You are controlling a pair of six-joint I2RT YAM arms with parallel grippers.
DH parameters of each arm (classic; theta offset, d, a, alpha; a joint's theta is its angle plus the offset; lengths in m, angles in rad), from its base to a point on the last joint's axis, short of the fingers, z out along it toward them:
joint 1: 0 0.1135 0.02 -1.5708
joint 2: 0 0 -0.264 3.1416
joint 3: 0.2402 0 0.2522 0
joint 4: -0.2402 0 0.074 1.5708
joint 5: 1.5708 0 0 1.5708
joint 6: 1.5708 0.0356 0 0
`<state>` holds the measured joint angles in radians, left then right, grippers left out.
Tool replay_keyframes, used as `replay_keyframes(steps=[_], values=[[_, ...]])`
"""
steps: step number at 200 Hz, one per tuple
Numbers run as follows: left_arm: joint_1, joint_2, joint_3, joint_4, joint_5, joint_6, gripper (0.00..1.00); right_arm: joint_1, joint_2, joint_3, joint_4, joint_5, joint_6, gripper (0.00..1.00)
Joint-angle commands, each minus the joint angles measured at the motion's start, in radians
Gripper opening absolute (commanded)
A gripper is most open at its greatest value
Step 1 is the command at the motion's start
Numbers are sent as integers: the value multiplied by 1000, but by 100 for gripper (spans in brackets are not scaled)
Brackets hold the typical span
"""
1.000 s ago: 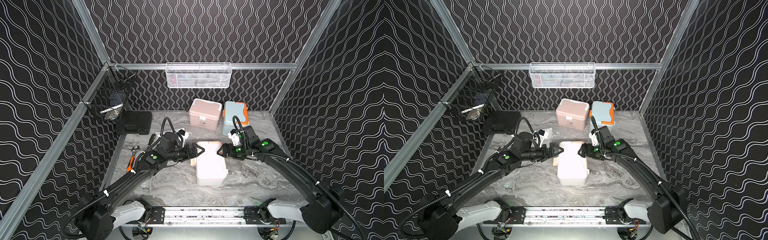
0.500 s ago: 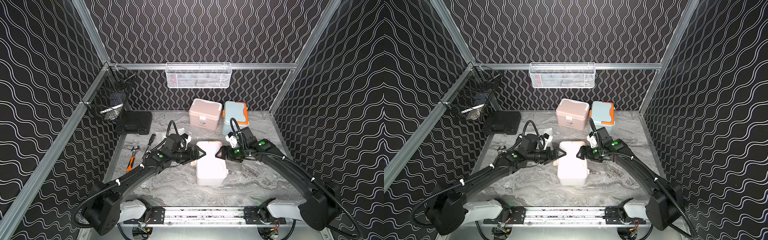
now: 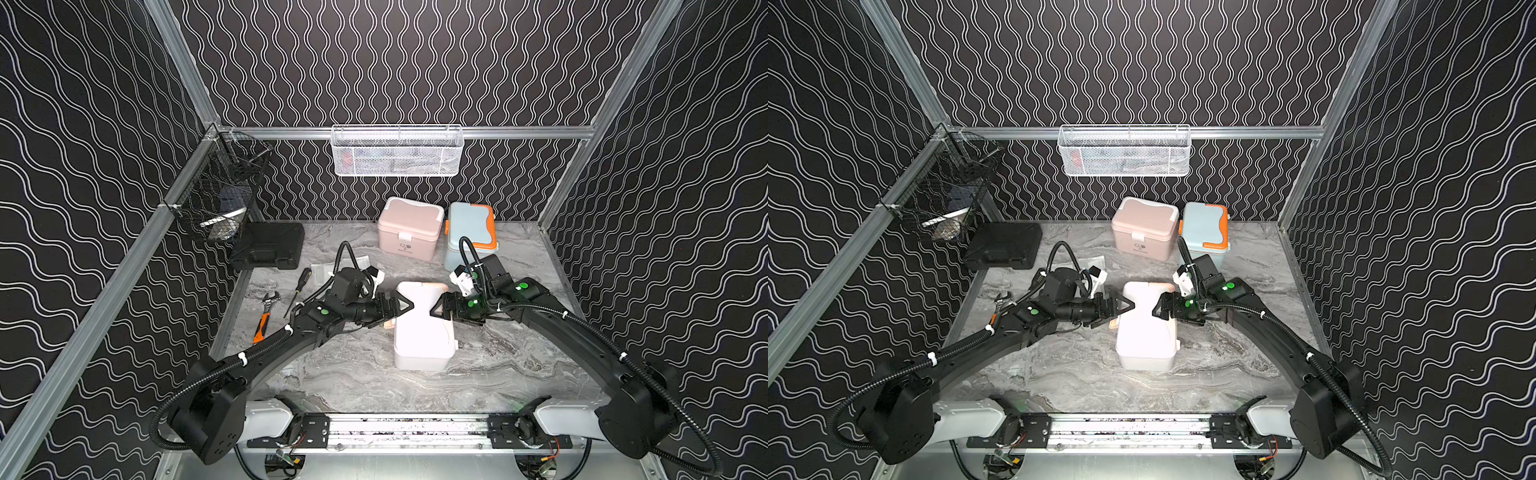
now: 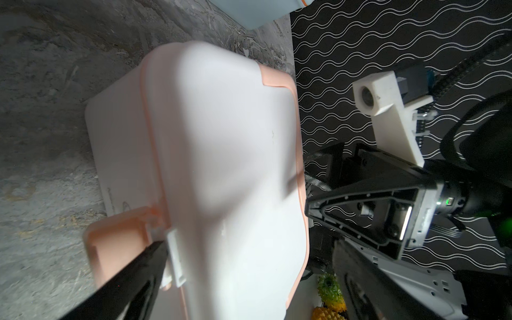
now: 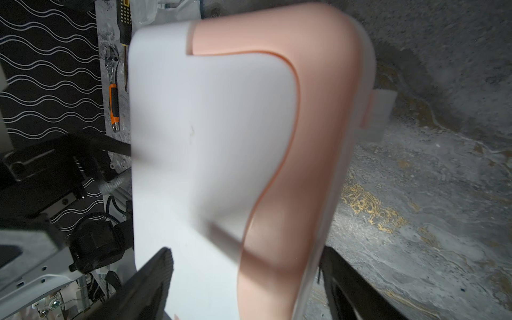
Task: Open first aid kits and take out gauze
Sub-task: Open the lid of the first aid kit.
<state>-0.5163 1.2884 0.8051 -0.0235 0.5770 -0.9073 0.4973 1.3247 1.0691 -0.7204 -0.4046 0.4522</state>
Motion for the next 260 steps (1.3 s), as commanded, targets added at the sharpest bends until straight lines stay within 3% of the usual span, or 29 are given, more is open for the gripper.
replay_keyframes(steps=[1, 57, 81, 123, 183, 232, 260], values=[[-1, -14, -12, 112, 82, -66, 98, 1, 5, 3, 33, -47, -3, 85], [4, -58, -23, 274, 146, -196, 98, 1, 12, -6, 76, -109, 31, 84], [12, -64, -20, 297, 151, -219, 98, 2, 2, 13, 46, -61, 31, 85], [15, -28, 9, 362, 167, -263, 98, 2, -44, 91, -24, 73, 32, 99], [-15, 70, 36, 490, 156, -338, 98, 0, -25, 55, 41, 27, 64, 100], [-62, 80, 81, 450, 117, -317, 98, -37, -33, -50, 72, 15, 77, 100], [-72, 73, 105, 408, 101, -298, 98, -117, -96, -28, 18, 64, 64, 100]])
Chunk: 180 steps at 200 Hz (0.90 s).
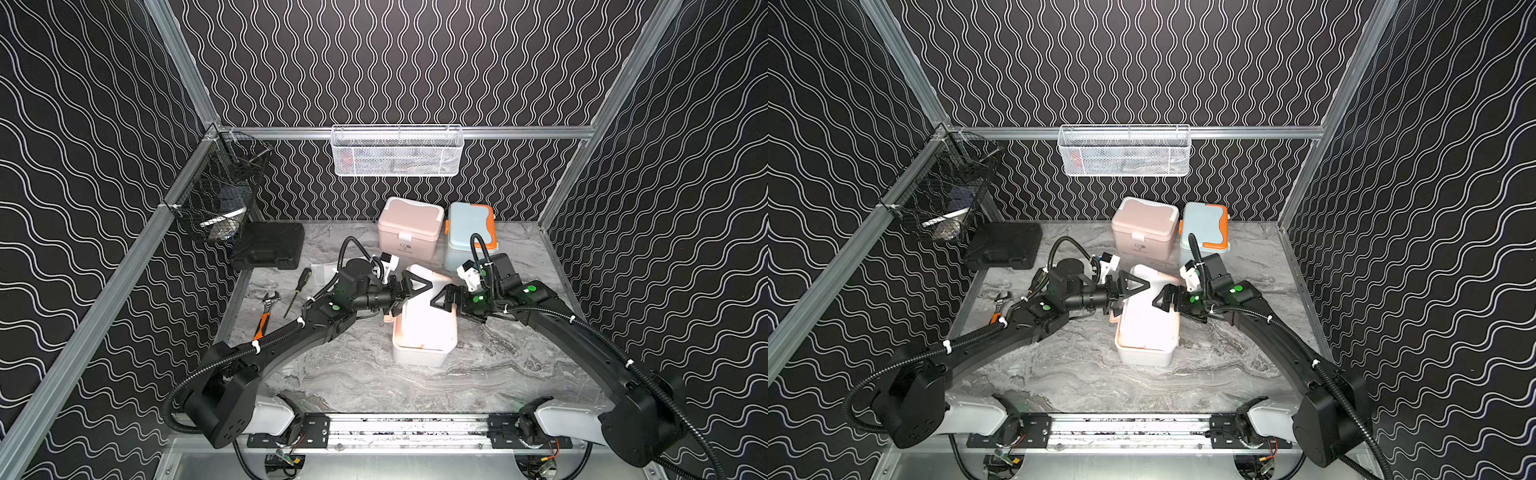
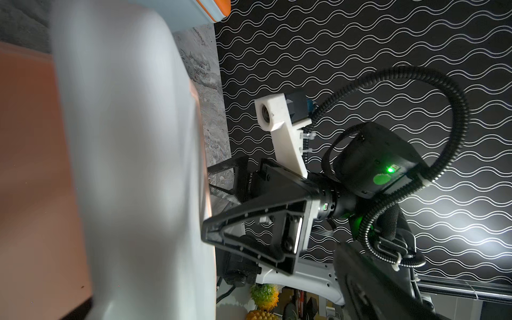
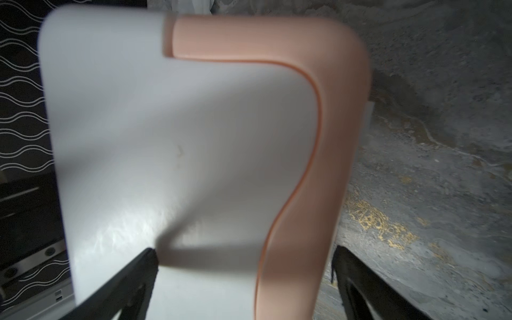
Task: Open first aid kits and take out gauze
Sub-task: Open the lid of the first aid kit.
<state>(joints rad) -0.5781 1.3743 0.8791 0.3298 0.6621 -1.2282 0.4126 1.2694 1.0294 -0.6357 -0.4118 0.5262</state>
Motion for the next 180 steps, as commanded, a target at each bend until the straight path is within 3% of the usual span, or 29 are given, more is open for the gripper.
replay_keyframes(steps=[1, 57, 126, 157, 180], values=[[-11, -13, 31, 54, 15, 23, 98, -33, -44, 13, -69, 73, -11, 100], [-71, 48, 166, -4, -14, 61, 98, -54, -190, 95, -120, 215, 22, 100], [-268, 276, 513, -147, -104, 173, 97, -71, -340, 183, -187, 438, 60, 100], [-308, 371, 643, -294, -133, 278, 97, -72, -380, 205, -201, 475, 62, 100], [-313, 341, 661, -480, -229, 408, 99, -71, -365, 228, -226, 447, 51, 100]])
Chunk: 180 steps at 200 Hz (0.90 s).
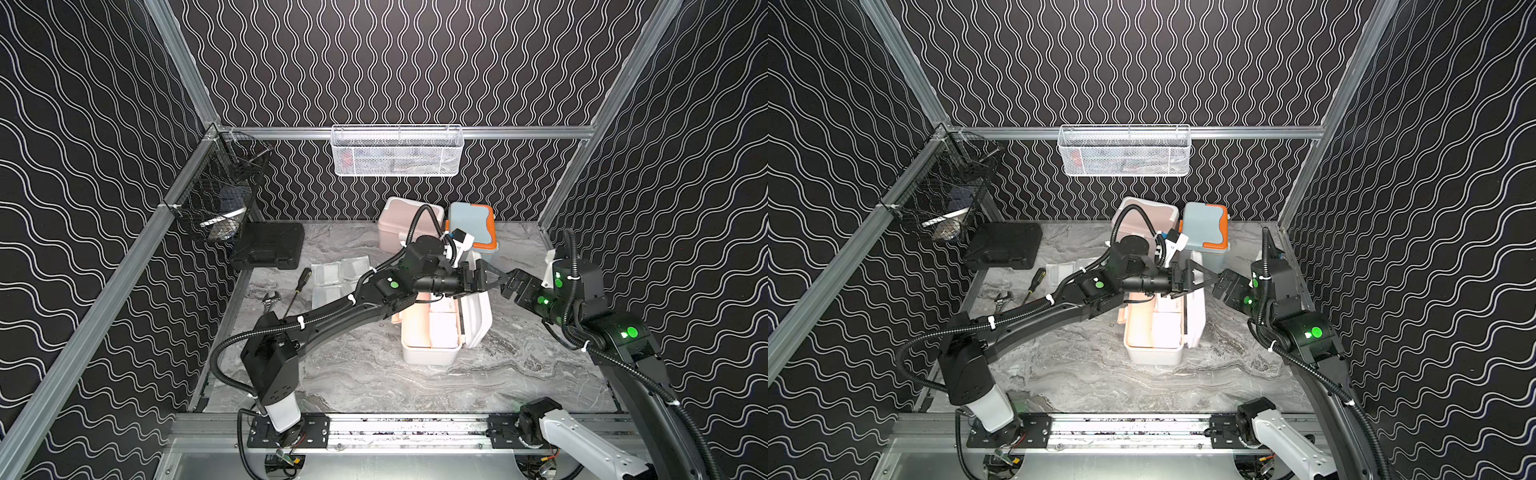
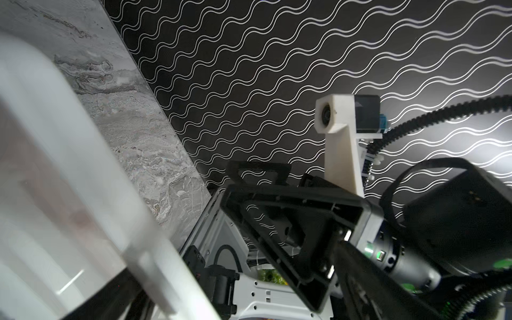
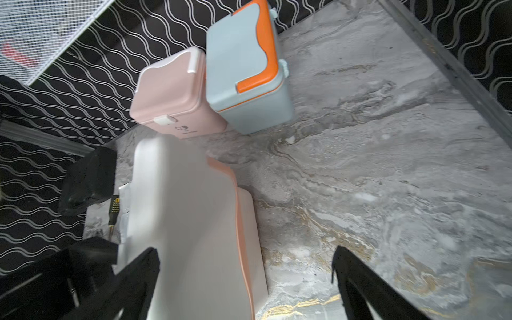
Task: Open first aid kits and take out gauze
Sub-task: Open the lid of the first aid kit.
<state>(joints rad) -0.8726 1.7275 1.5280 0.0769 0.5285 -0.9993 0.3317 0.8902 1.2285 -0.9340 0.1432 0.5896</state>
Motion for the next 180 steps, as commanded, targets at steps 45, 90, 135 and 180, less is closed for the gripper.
replay_keyframes(steps=[45, 90, 135, 180], values=[[-9, -102, -2, -370, -140, 288, 99, 9, 39, 29, 112, -225, -23, 100], [7, -119, -44, -279, -92, 251, 99, 9, 78, 70, 66, -235, -44, 100], [45, -227, -177, -251, -163, 237, 99, 10, 90, 154, 23, -268, -100, 98], [85, -310, -378, -178, -222, 172, 99, 94, 174, 241, 41, -404, -128, 93]])
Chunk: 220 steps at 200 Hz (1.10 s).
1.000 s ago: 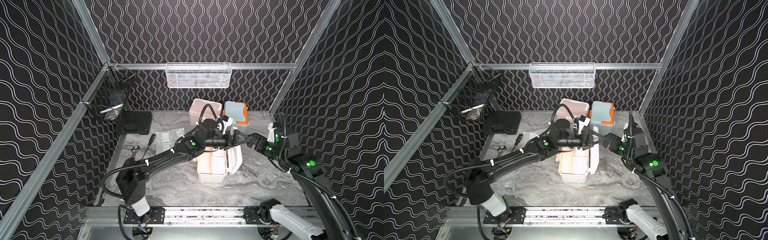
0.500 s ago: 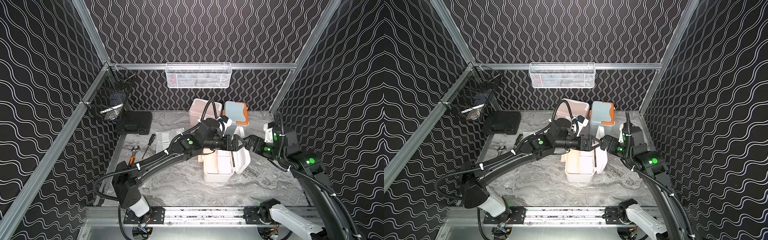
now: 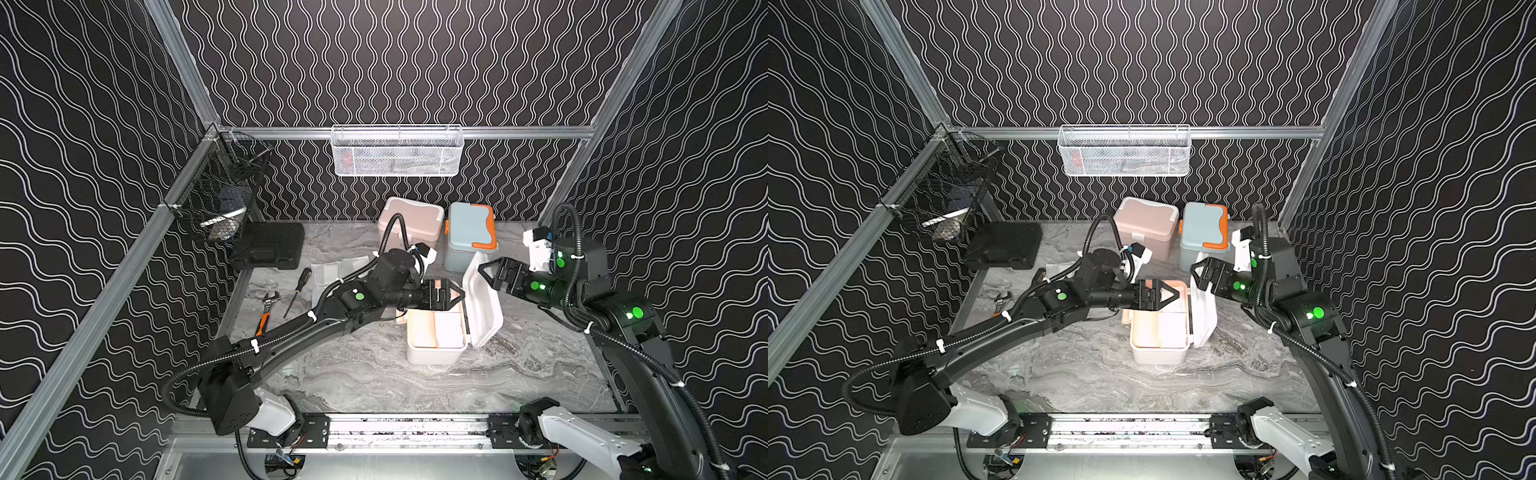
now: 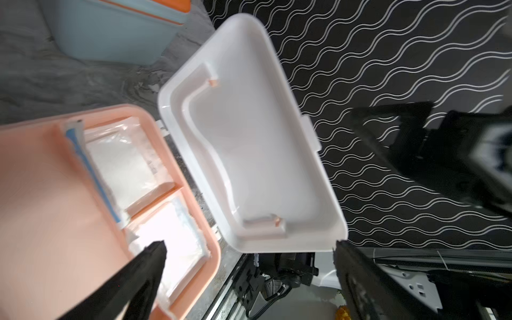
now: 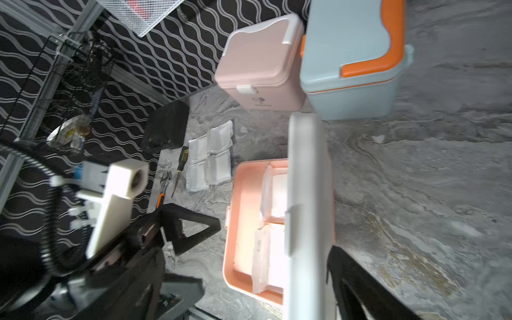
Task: Open first aid kits and take out gauze
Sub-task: Open the lid of the first aid kit.
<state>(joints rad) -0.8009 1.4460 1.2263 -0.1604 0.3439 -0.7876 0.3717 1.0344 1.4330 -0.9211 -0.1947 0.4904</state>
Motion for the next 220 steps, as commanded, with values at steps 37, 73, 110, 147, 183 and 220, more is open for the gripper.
replay_keyframes(steps=[37, 73, 110, 147, 183, 220], values=[[24, -39, -189, 127, -56, -83, 99, 184, 109, 39, 59, -91, -32, 92], [25, 1, -243, 176, -54, -108, 99, 197, 202, -1, 34, -62, -26, 92], [24, 35, -290, 206, -72, -117, 98, 197, 207, -52, -31, 125, -32, 93], [26, 38, -321, 206, -87, -114, 99, 193, 161, -132, -41, 284, -3, 95], [35, 24, -362, 202, -105, -111, 99, 155, 154, -185, -60, 321, 70, 96], [45, 26, -355, 165, -109, -91, 99, 38, 98, -279, 21, 208, 87, 96]])
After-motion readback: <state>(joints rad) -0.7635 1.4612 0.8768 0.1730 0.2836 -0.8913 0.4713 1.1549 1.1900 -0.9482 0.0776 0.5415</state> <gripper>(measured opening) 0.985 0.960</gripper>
